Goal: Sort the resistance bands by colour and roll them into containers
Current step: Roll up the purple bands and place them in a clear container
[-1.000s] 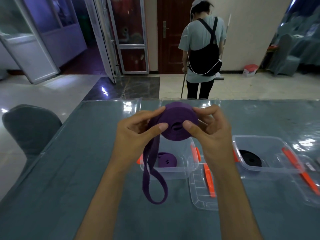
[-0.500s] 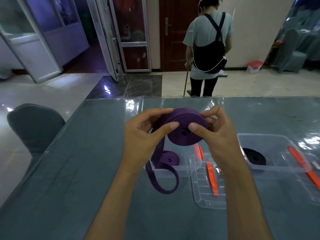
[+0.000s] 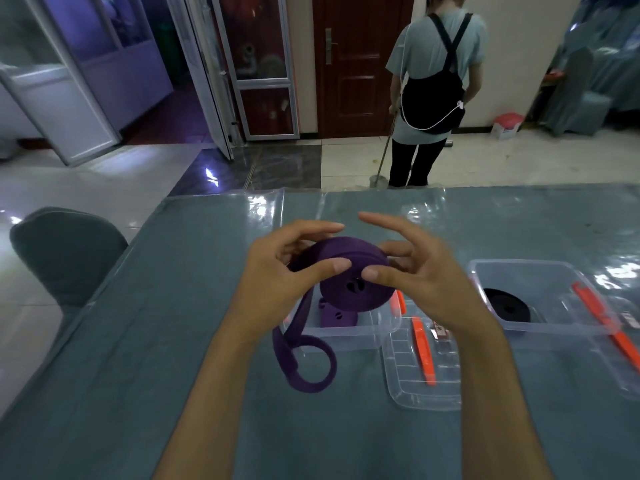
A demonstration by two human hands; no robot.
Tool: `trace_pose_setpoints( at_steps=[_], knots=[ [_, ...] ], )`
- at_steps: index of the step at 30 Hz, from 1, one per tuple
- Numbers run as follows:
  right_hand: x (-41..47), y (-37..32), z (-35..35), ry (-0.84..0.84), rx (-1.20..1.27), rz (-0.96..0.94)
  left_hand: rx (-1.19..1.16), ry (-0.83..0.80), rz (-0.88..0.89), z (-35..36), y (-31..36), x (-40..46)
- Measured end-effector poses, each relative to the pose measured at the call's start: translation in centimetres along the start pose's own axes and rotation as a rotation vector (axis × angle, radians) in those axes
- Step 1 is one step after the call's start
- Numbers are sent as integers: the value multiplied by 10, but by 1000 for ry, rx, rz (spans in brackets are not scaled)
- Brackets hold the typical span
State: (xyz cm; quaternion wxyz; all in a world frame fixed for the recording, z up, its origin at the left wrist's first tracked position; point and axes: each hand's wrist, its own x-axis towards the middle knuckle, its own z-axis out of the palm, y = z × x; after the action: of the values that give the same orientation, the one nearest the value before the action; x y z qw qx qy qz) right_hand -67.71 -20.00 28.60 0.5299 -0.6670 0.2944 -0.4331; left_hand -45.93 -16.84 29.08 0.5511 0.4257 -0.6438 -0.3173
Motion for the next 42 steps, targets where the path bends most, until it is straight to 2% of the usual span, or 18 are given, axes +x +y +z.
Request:
trace_pose_setpoints(
  at_steps=[4,8,11,17,22,25,28,30,32,34,36,39,42],
  knots=[
    [1,6,1,-64,-83,-18,21,-5,-25,-2,-6,-3],
    [1,10,6,5,-76,-22,23,-30,-42,-3,-13,-6],
    [3,13,6,45,-88,-11,145,-66,-102,-11,-36,-12],
    [-1,9,0,108,-102,-9,246,-206,-576,-39,-130,-46],
    [-3,8,-1,140,-95,-50,16,-96,-857,-12,-201,-86],
    [-8,7,-2,157,-95,-47,-49,124,-825,6,-217,-95],
    [-13,8,-4,181,-84,-54,-68,194,-792,4,-216,-94],
    [-14,7,-5,200,-62,-69,-79,66,-869,-2,-216,-97],
    [-14,6,-3,219,-37,-83,-117,-191,-989,-4,-211,-104],
    [-12,5,0,235,-31,-89,-222,-400,-1074,-5,-207,-112],
    [-10,6,3,255,-27,-89,-366,-543,-1092,-5,-206,-120],
    [-8,8,5,272,-13,-90,-480,-632,-1041,-1,-205,-127],
    [-9,8,5,292,-3,-92,-491,-556,-1032,9,-206,-128]
  ],
)
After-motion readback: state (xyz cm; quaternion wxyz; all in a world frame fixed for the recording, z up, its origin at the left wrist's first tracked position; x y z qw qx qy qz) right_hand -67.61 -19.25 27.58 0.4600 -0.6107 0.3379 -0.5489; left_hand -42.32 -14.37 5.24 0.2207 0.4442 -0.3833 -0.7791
